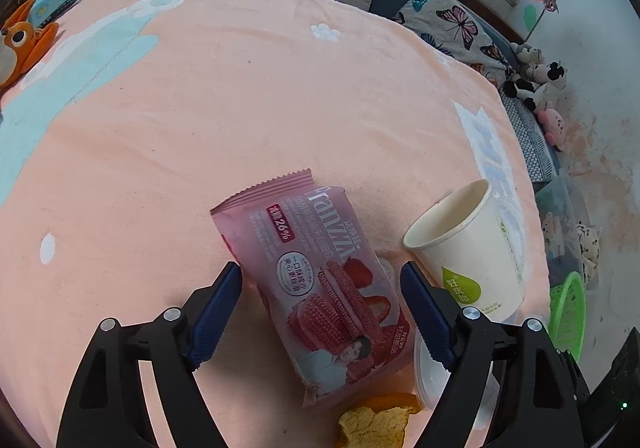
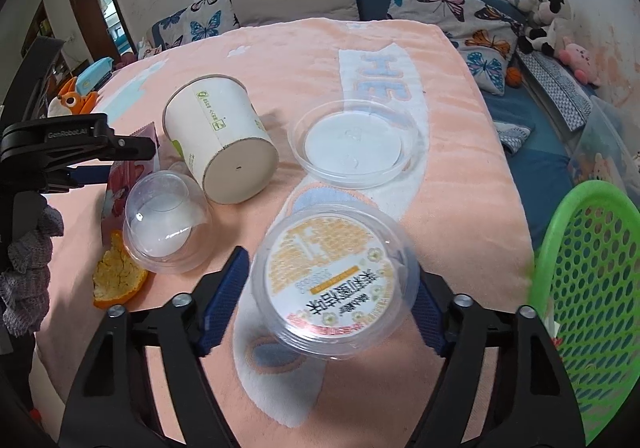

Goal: Collect trash
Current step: 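Grasp the pink snack wrapper with the left gripper while the right grasps the round plastic tub, then drop the plastic tub into the basket with the right gripper while the left carries the wrapper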

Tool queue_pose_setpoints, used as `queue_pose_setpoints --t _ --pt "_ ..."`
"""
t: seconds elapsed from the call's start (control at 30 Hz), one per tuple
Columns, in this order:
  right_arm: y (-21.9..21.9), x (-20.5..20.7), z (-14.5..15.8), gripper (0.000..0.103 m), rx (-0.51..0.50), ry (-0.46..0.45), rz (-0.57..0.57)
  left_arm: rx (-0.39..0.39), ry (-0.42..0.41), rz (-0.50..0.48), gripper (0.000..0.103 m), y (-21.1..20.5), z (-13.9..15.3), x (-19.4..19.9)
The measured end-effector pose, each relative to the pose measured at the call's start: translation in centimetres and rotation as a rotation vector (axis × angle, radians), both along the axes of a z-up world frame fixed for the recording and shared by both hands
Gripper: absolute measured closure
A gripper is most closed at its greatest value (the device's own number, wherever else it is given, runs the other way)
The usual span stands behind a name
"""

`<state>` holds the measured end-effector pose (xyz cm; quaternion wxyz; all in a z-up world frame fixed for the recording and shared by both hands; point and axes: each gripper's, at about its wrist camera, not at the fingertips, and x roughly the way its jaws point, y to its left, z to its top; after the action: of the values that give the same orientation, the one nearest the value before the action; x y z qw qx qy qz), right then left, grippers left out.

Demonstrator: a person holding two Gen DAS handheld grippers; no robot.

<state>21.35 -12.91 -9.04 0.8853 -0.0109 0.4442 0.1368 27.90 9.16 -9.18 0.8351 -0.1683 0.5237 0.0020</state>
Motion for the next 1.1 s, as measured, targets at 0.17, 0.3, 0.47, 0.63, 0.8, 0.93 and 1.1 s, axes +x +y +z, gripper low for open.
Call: queue_pose_setpoints --t 0.17,0.3,0.47,0.63,0.8,0.93,1.1 --pt "-0.4 -0.3 0.1 0.036 0.009 -0.001 -0.010 0.008 0.005 -0.007 0.033 -0.6 0.0 0.4" --pt "-0.6 -0.7 0.4 0.036 0.016 -0.008 -0.019 -0.002 0.004 -0.013 0.046 -0.5 0.0 0.4" --pt "-0.8 -1.5 1.1 0.036 0.026 -0.022 -0.024 -0.009 -0.013 -0.013 0.060 -0.1 0.6 -0.2" --pt "-1.1 -2.5 2.1 0.036 0.037 -0.042 -0.030 -0.008 -0.051 -0.003 0.064 0.7 1.9 -1.2" --pt "-1.4 -3.8 3.4 0.036 0.049 -0.072 -0.041 -0.015 -0.094 0.001 0.065 1.4 3.7 -2.5" --pt "-1.9 -4.8 4.3 0.036 0.053 -0.092 -0.056 -0.024 -0.137 -0.014 0.065 1.4 5.5 -4.0" --pt "-3.0 -6.1 5.0 0.036 0.048 -0.113 -0.084 -0.031 -0.183 -0.053 0.065 0.6 7.6 -5.3"
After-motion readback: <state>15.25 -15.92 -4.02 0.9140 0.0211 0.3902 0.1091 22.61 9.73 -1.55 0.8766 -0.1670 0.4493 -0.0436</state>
